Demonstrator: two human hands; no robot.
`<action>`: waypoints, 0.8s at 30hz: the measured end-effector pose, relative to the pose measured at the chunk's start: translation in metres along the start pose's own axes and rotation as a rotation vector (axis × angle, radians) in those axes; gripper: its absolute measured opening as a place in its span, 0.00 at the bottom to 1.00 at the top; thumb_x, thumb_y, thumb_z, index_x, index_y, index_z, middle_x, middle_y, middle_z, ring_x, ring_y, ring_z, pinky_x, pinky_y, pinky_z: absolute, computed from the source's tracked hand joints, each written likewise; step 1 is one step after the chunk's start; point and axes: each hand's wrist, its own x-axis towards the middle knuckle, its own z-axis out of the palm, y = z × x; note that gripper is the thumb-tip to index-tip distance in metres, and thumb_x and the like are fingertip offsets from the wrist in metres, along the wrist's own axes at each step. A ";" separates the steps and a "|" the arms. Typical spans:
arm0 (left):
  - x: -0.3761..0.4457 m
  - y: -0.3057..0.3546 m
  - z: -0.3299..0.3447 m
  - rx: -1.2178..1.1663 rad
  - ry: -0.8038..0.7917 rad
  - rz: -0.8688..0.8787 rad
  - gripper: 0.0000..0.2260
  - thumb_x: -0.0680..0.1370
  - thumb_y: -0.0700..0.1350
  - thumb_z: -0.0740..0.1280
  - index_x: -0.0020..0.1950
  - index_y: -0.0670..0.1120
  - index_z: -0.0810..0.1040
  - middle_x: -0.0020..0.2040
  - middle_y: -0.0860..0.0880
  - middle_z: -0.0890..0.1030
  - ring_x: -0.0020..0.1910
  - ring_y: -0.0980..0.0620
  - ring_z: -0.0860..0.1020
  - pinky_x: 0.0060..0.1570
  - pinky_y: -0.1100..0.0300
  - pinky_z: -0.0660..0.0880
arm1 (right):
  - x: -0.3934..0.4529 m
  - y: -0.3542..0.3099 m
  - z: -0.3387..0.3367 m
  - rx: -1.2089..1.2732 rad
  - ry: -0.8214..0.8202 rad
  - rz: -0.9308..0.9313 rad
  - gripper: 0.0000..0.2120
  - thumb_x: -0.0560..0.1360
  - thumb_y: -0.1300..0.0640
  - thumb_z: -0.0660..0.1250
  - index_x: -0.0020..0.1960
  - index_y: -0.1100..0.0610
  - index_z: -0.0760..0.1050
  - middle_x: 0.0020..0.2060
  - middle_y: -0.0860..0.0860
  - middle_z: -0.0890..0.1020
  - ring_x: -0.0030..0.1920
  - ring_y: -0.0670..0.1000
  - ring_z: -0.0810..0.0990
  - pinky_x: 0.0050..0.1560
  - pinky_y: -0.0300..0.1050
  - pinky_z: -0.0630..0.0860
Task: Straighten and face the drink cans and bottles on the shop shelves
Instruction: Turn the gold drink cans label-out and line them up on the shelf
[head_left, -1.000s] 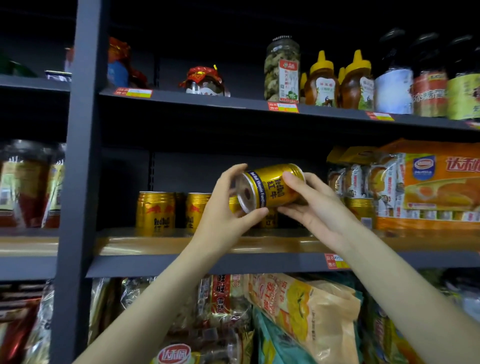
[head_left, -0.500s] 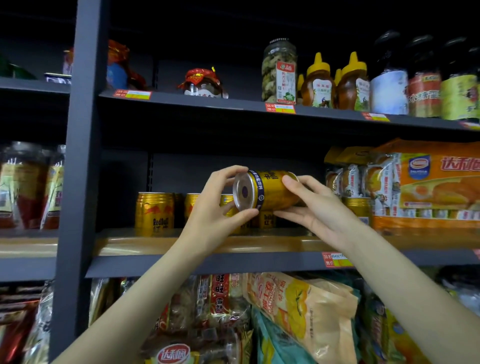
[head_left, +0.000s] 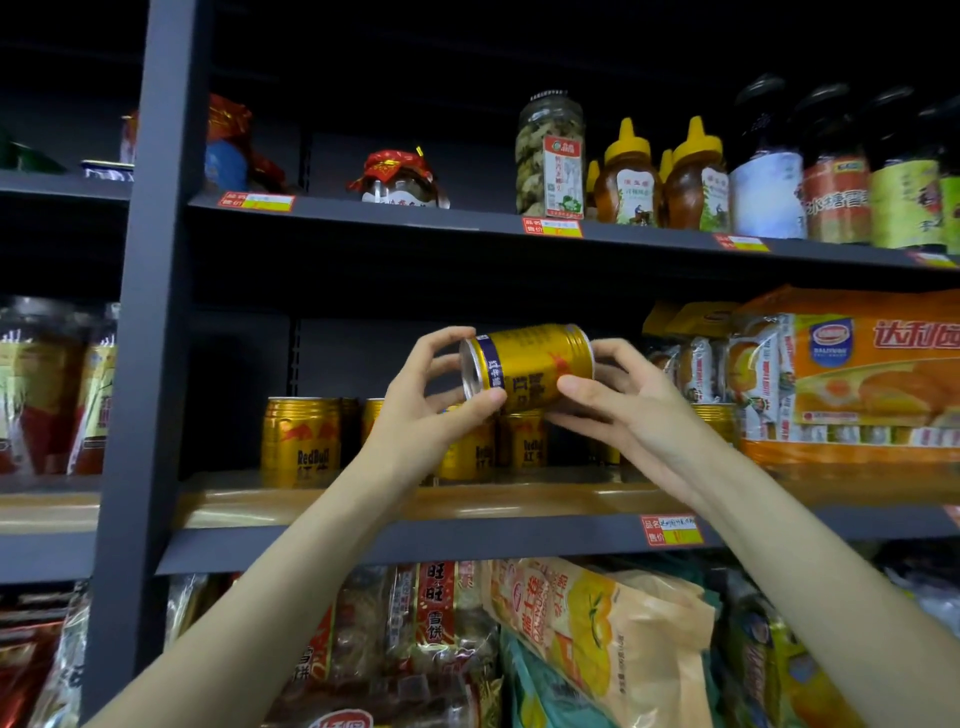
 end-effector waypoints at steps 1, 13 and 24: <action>0.000 0.000 -0.001 0.079 -0.018 0.045 0.23 0.72 0.41 0.70 0.64 0.54 0.68 0.60 0.51 0.74 0.53 0.56 0.80 0.48 0.62 0.79 | 0.001 0.001 0.000 0.035 -0.005 0.038 0.19 0.66 0.57 0.71 0.56 0.57 0.73 0.53 0.54 0.81 0.53 0.53 0.82 0.52 0.49 0.80; 0.003 -0.005 -0.002 -0.313 -0.103 -0.287 0.25 0.72 0.46 0.67 0.69 0.50 0.67 0.59 0.44 0.77 0.52 0.46 0.82 0.51 0.56 0.79 | -0.004 0.008 -0.003 -0.094 0.036 -0.176 0.18 0.63 0.57 0.72 0.51 0.59 0.73 0.54 0.48 0.81 0.56 0.48 0.81 0.52 0.45 0.80; 0.004 0.003 0.010 0.337 0.009 0.342 0.37 0.67 0.45 0.76 0.67 0.61 0.58 0.61 0.61 0.72 0.62 0.62 0.71 0.59 0.64 0.72 | 0.002 0.011 0.005 0.310 -0.012 0.240 0.12 0.77 0.57 0.62 0.57 0.62 0.76 0.56 0.62 0.79 0.53 0.58 0.83 0.53 0.52 0.80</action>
